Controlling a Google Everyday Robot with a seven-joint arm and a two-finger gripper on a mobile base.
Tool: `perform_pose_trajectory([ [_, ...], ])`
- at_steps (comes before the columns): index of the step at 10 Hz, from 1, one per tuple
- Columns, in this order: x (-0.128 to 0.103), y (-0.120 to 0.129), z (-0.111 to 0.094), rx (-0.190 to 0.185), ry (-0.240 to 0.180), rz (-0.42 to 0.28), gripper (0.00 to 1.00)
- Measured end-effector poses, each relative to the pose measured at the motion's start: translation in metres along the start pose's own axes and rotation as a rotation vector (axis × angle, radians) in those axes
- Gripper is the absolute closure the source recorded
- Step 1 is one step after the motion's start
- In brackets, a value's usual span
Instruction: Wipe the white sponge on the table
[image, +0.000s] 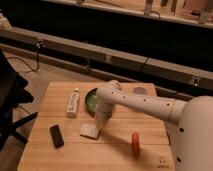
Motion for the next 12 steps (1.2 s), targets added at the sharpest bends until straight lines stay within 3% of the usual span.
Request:
perform_pose_trajectory([
  [2, 0.0109, 0.0093, -0.0025, -0.002, -0.007, 0.008, 1.0],
  [6, 0.0062, 0.0026, -0.0011, 0.007, -0.02, 0.033, 1.0],
  [7, 0.0032, 0.0064, 0.0003, 0.003, -0.02, 0.025, 0.96],
  [9, 0.0066, 0.0109, 0.0002, 0.003, -0.024, 0.014, 0.79],
  [12, 0.0051, 0.0113, 0.0017, -0.001, -0.031, 0.023, 0.78],
])
